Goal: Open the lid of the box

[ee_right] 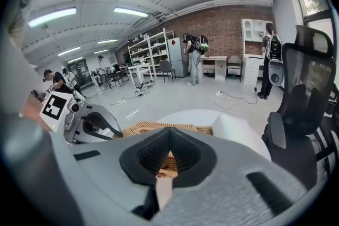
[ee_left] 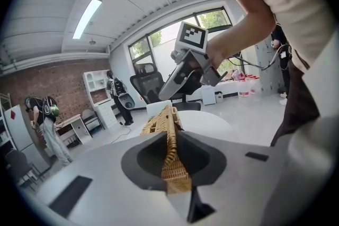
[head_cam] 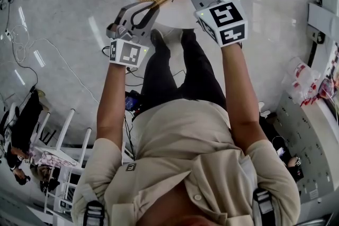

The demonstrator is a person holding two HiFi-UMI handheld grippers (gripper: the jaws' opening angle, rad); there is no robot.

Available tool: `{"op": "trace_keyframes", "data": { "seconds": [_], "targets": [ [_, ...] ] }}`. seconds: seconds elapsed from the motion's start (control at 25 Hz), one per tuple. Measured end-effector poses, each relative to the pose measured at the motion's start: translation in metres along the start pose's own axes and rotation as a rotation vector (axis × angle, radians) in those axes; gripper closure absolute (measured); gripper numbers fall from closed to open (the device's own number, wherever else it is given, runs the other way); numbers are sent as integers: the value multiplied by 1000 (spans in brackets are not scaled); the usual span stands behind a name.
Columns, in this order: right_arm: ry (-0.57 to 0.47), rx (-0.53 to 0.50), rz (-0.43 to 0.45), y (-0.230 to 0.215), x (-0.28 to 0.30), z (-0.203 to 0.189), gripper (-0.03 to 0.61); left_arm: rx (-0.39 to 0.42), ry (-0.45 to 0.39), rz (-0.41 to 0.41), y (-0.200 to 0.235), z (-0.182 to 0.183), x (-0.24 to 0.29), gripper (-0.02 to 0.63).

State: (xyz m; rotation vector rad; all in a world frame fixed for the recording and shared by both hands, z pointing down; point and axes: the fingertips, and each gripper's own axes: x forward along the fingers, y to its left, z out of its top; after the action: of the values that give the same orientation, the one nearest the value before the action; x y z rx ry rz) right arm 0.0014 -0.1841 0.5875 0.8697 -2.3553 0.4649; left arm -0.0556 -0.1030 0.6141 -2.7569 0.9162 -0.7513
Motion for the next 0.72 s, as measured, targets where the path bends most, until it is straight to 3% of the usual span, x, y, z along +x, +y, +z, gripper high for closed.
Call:
{"op": "trace_keyframes", "data": {
  "seconds": [0.72],
  "targets": [
    [-60,-7,-50,-12,-29,39,586,-25,-50,108,50,38,-19,574]
  ]
}}
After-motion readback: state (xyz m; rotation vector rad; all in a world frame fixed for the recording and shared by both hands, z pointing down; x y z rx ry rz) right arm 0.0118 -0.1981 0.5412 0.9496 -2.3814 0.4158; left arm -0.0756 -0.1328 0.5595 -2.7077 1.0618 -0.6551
